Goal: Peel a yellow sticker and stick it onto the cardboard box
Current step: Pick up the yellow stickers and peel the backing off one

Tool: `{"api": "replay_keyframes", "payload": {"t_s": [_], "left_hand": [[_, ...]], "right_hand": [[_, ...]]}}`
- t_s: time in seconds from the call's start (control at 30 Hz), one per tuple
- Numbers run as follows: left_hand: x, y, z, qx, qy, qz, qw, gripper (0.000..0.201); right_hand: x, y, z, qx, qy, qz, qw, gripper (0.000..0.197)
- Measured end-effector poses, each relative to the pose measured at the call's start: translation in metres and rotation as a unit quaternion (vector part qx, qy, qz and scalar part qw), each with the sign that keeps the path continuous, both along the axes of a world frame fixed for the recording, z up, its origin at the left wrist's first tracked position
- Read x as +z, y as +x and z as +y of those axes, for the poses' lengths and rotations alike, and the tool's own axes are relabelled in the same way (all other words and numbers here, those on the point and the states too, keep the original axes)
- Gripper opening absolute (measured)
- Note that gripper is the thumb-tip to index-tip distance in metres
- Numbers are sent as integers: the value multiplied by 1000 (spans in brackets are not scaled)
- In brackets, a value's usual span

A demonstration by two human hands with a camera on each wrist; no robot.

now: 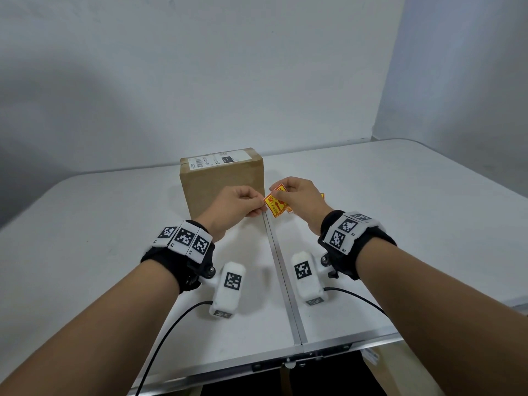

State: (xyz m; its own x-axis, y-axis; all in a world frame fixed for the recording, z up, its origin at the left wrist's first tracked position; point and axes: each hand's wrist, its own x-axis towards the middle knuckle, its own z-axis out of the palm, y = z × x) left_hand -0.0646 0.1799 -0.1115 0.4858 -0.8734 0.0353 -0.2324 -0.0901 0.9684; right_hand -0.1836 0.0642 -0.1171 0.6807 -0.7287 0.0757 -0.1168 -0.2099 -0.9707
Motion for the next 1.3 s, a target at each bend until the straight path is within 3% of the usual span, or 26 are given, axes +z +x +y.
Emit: {"api": "replay_keyframes", "payload": {"t_s": [0.3, 0.43, 0.5, 0.6, 0.97, 1.3], "left_hand": [[-9, 1, -4, 14, -16, 83, 996, 8], [-5, -3, -5, 27, -27, 108, 993, 8], [-4, -4, -5, 44, -28, 101, 994, 8], [-4, -6, -7, 67, -34, 82, 994, 10], [-3, -10, -7, 87, -56, 46, 994, 7], [0, -13, -6, 99, -38, -23, 994, 9]], "right_hand": [[-1, 1, -2, -25, -58, 15, 998, 25], [7, 2, 1, -68, -148, 31, 986, 33], [15, 1, 2, -81, -167, 22, 982, 23], [23, -2, 7, -35, -149, 34, 988, 13], [19, 0, 12, -15, -78, 57, 995, 18], [18, -1, 13, -8, -103, 56, 993, 16]]}}
